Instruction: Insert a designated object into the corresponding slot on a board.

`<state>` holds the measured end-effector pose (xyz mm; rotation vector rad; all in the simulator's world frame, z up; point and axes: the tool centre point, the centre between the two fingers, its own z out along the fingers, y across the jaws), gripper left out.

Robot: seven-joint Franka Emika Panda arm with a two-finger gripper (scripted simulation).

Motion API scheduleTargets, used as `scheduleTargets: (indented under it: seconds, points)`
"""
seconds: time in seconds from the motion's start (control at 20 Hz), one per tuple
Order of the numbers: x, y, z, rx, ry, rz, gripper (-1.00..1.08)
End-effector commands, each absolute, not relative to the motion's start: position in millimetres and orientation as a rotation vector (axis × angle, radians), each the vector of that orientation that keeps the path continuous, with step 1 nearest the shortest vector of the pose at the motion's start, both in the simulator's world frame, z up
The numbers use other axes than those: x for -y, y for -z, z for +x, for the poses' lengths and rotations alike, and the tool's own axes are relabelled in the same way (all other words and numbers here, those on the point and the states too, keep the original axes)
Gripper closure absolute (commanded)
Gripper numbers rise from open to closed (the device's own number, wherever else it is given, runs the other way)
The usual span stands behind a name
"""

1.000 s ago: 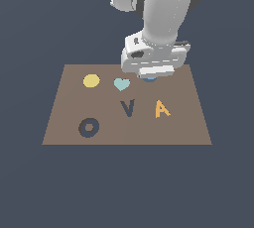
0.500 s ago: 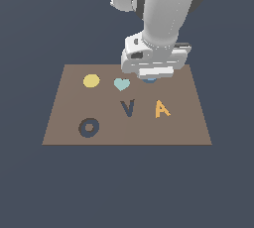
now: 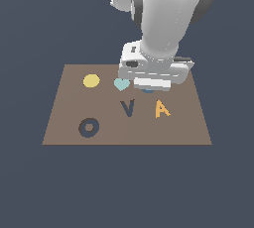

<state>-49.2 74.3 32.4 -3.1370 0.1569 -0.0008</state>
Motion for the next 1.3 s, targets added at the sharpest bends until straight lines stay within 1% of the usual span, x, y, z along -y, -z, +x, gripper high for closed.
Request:
scheduleTargets:
  seconds: [0.0, 0.3, 0.65, 0.95, 1.25]
  points:
    - [-69.4, -33.3, -34.0, -0.273, 0.002, -3.129, 1.08]
    - [-47.1, -35.2, 9.8, -0.631, 0.002, -3.076, 1.08]
    - [-0.7, -37.6, 58.9, -1.105, 0.002, -2.939, 1.08]
    - [41.8, -39.1, 83.6, -1.43, 0.002, -2.795, 1.08]
    - [79.8, -40.2, 95.6, -1.678, 0.001, -2.654, 1.08]
